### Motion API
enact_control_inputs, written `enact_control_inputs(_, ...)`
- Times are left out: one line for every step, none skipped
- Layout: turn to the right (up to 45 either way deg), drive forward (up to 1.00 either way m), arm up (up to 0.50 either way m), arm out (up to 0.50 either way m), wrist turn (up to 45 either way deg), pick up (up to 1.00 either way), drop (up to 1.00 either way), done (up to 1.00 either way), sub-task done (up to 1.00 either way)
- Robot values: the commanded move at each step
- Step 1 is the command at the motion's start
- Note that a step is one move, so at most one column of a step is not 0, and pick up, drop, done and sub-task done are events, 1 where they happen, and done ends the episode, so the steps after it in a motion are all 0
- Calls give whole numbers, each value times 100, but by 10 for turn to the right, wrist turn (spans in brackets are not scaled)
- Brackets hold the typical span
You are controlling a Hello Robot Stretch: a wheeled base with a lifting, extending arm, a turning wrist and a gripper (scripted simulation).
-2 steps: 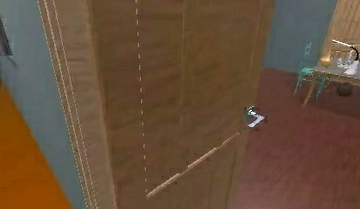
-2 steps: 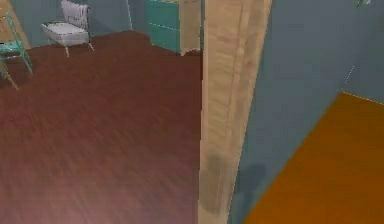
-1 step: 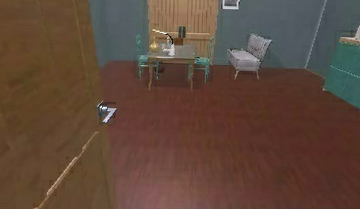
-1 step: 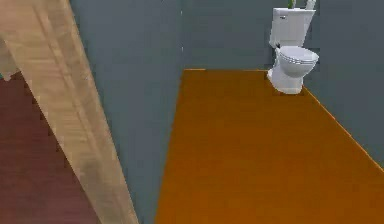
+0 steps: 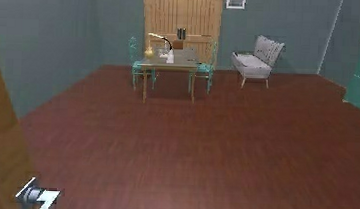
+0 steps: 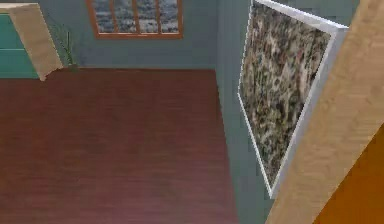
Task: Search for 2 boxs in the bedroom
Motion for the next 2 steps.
enact_control_inputs(450,0,0,0,0,0,0,0,0)
enact_control_inputs(0,100,0,0,0,0,0,0,0)
